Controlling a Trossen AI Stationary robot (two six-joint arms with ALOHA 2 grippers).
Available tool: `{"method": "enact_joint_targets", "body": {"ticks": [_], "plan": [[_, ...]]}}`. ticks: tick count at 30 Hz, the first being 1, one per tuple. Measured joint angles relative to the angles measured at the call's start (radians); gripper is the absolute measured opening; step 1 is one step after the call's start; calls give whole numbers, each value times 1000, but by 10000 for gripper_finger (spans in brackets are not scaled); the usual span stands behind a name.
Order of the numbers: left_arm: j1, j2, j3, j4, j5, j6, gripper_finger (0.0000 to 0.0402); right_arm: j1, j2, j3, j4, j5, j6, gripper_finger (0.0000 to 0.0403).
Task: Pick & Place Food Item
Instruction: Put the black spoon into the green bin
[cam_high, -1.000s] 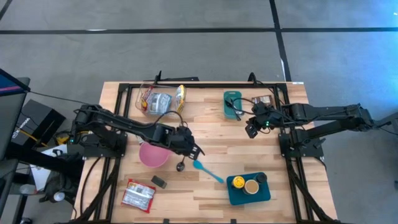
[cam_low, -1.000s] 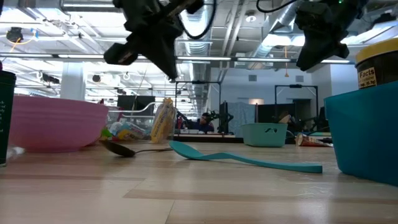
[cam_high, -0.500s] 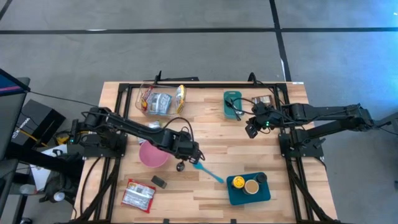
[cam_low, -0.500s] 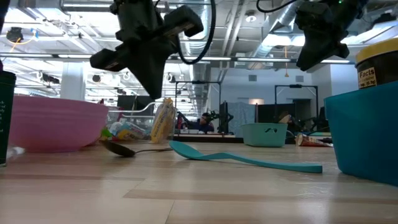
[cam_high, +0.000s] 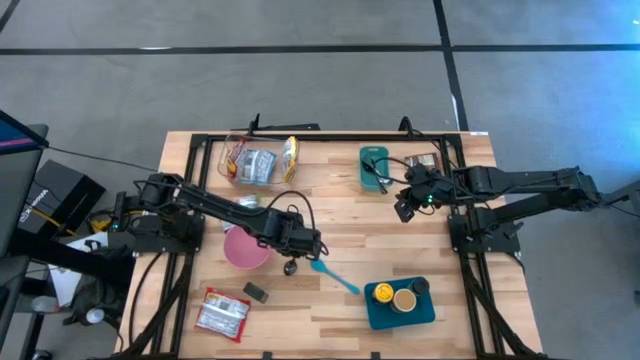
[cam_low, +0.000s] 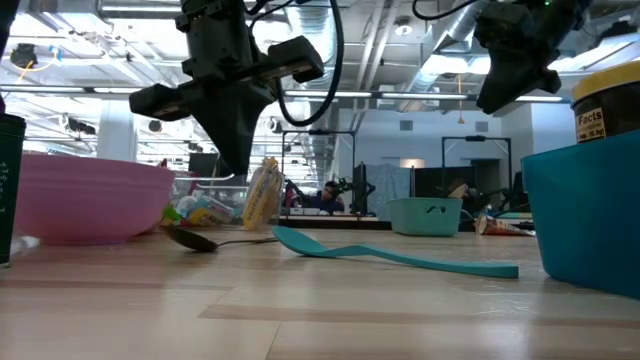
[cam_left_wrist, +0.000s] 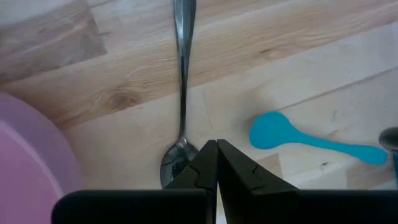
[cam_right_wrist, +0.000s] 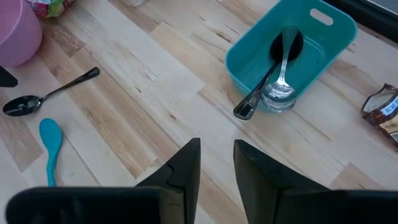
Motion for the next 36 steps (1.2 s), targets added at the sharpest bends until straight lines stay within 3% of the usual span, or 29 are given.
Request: {"method": "enact_joint_targets", "body": {"ticks": [17, 36], "plan": [[4, 34, -2, 33, 87, -68, 0, 0, 0, 0, 4, 19, -45, 91], [14, 60, 52, -15, 87, -95, 0, 0, 0, 0, 70, 18, -98, 91]]}}
